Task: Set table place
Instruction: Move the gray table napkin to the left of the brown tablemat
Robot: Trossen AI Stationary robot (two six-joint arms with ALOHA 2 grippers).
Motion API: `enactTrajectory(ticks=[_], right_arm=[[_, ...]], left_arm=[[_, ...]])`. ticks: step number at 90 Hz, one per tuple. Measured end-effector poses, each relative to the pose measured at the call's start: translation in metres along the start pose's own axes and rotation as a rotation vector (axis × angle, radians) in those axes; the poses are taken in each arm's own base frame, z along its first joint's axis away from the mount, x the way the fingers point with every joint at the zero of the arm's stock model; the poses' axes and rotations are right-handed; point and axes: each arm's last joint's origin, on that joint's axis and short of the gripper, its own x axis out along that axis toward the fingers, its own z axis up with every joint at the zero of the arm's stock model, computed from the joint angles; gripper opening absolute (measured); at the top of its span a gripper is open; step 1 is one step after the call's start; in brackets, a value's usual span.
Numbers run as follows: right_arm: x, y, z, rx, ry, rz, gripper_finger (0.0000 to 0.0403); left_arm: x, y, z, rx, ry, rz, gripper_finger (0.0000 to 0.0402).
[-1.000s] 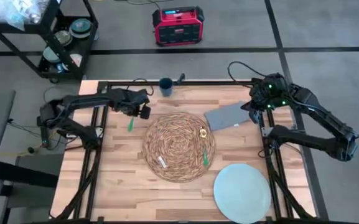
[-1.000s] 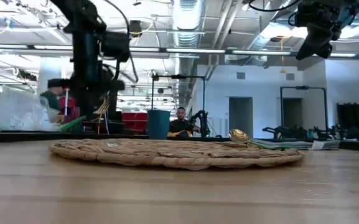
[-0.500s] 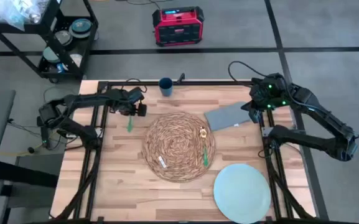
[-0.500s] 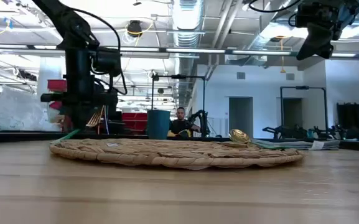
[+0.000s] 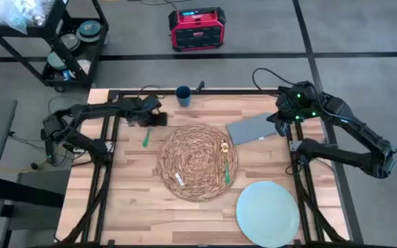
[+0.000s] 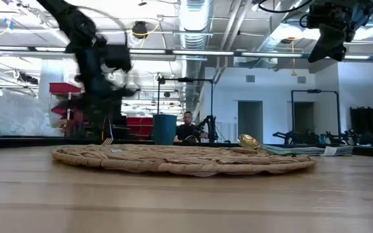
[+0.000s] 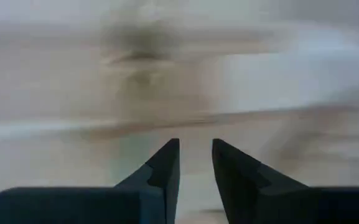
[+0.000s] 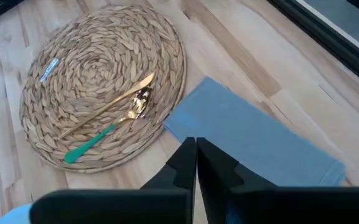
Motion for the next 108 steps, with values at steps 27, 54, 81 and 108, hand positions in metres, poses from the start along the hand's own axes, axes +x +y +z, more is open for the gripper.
enactTrajectory(ticks=[27, 54, 81, 108], right_arm=[[0.0, 0.0, 0.0, -0.002, 0.001, 0.0, 0.0], [0.0, 0.0, -0.003, -0.011, 0.027, 0.001, 0.0], [0.0, 0.0, -0.003, -0.021, 0.026, 0.0, 0.0], [0.0, 0.0, -0.004, -0.039, 0.041, 0.0, 0.0]], left_arm=[[-0.008, -0.108, 0.066, 0.238, -0.207, -0.154, 0.008], [0.049, -0.193, 0.103, 0.524, -0.028, -0.162, 0.008], [0.087, -0.233, 0.089, 0.612, -0.008, -0.198, 0.008], [0.092, -0.246, 0.074, 0.778, -0.039, -0.246, 0.008]])
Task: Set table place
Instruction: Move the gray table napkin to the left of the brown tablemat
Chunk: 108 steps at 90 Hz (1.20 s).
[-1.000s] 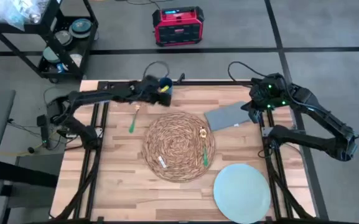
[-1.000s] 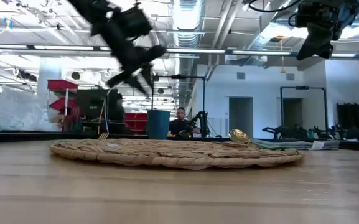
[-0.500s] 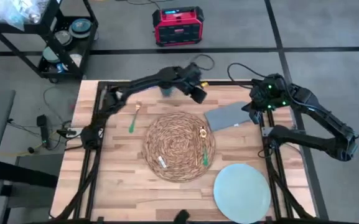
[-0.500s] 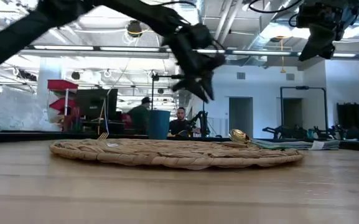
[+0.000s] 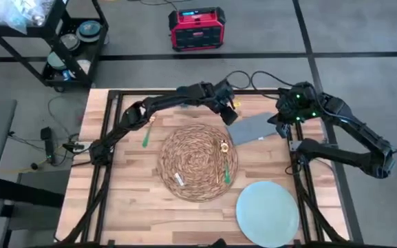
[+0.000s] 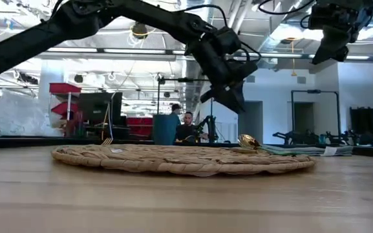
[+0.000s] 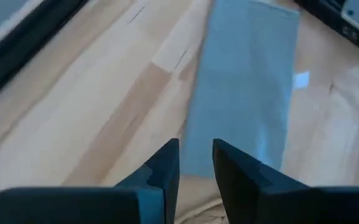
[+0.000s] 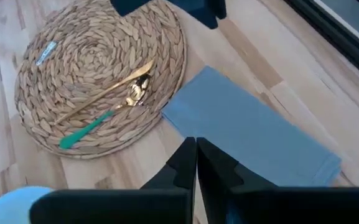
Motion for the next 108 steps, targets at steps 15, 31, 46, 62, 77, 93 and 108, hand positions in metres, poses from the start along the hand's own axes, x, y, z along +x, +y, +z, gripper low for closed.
enactTrajectory(ticks=[15, 31, 46, 62, 77, 93, 108], right_arm=[[0.0, 0.0, -0.001, 0.003, 0.01, 0.001, 0.0], [0.0, 0.0, -0.001, 0.004, 0.012, 0.001, 0.0], [0.0, 0.0, -0.001, 0.004, 0.013, 0.002, 0.0], [0.0, 0.0, -0.001, 0.004, 0.012, 0.002, 0.0], [0.0, 0.0, -0.001, 0.004, 0.011, 0.002, 0.0], [0.0, 0.0, -0.002, 0.008, 0.022, 0.003, 0.0], [0.0, 0.001, -0.005, 0.014, 0.043, 0.006, 0.0]], left_arm=[[0.03, 0.003, -0.014, -0.045, 0.083, -0.061, 0.008], [0.043, 0.002, -0.019, -0.08, 0.09, -0.078, 0.0079], [0.065, -0.002, -0.029, -0.068, 0.106, -0.09, 0.0079], [0.066, -0.01, -0.03, -0.038, 0.094, -0.112, 0.0079], [0.074, -0.013, -0.03, -0.029, 0.064, -0.125, 0.0075], [0.093, -0.009, -0.04, -0.046, 0.098, -0.137, 0.0064], [0.093, -0.005, -0.04, -0.053, 0.113, -0.151, 0.0062]])
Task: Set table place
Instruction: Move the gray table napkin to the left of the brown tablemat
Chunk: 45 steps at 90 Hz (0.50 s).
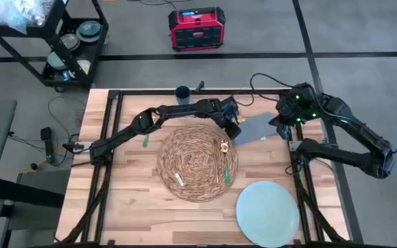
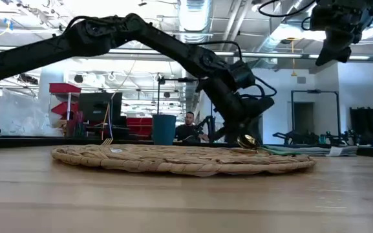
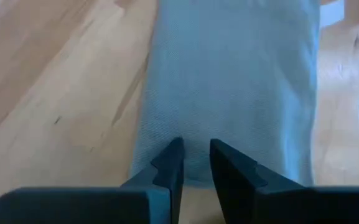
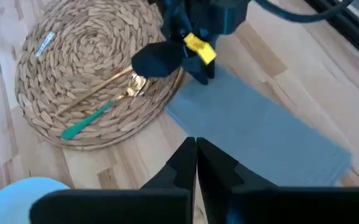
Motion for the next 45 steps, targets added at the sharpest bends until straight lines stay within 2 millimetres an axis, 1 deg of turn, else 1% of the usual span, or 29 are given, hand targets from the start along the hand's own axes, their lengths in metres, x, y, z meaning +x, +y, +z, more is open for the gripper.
enactTrajectory(ticks=[9, 16, 20, 37, 45], right_arm=[[-0.0001, 0.0002, -0.0015, 0.004, 0.014, 0.001, 0.0], [-0.0002, 0.0002, -0.0016, 0.004, 0.015, 0.001, 0.0], [-0.0001, 0.0002, -0.0017, 0.004, 0.015, 0.002, 0.0], [-0.0001, 0.0002, -0.0016, 0.004, 0.015, 0.002, 0.0], [-0.0001, 0.0002, -0.0016, 0.004, 0.015, 0.002, 0.0]], left_arm=[[-0.0001, 0.0004, -0.0016, 0.042, 0.018, -0.004, 0.0051], [-0.0001, 0.0007, -0.0025, 0.052, 0.028, -0.002, 0.0018], [-0.0001, 0.0009, -0.0024, 0.048, 0.027, 0.0, 0.0008], [-0.0001, 0.001, -0.0017, 0.015, 0.018, 0.008, 0.0], [0.0003, 0.0038, 0.0009, -0.038, -0.005, 0.005, 0.0]])
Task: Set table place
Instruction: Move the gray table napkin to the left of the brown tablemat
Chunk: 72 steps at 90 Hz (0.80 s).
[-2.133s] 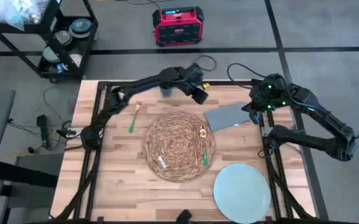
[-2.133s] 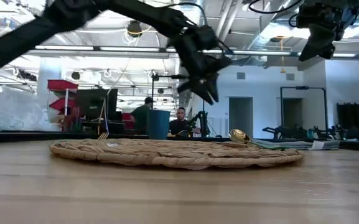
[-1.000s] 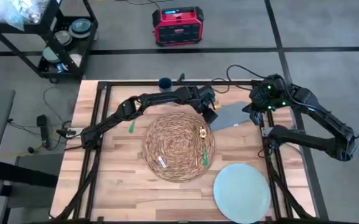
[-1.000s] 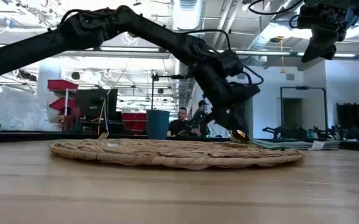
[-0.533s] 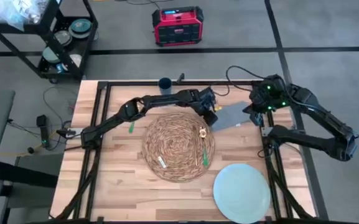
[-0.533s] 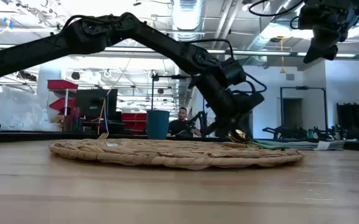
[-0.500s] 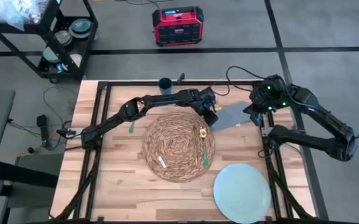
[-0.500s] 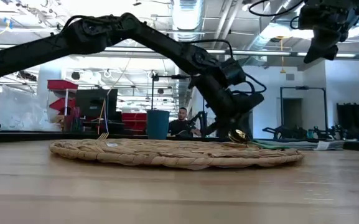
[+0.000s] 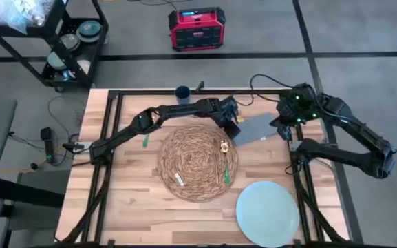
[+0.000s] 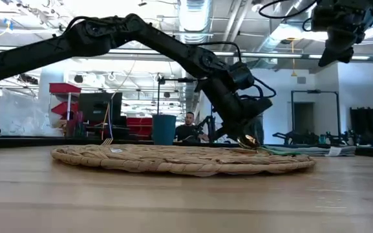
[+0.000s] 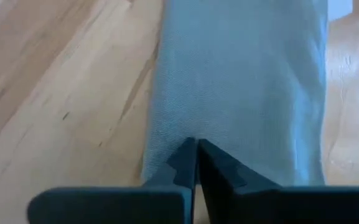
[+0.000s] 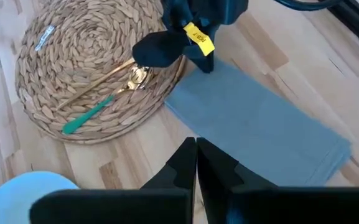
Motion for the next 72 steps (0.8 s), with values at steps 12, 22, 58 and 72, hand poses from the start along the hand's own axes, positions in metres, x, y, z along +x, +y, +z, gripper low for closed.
enactTrajectory(ticks=[12, 22, 58, 72], right_arm=[[0.0, 0.0, 0.0, 0.0, 0.001, 0.0, 0.0], [0.0, 0.0, 0.0, 0.0, 0.001, 0.0, 0.0], [0.0, 0.0, 0.0, 0.001, 0.0, 0.0, 0.0], [0.0, 0.0, 0.0, 0.001, -0.001, 0.002, 0.0003]], left_arm=[[-0.009, 0.016, 0.012, -0.1, -0.062, -0.001, 0.0], [-0.031, 0.025, 0.03, -0.114, -0.155, 0.0, 0.0], [-0.042, 0.031, 0.017, -0.005, 0.011, 0.072, 0.0004], [-0.054, 0.013, 0.018, 0.121, 0.034, 0.068, 0.0036]])
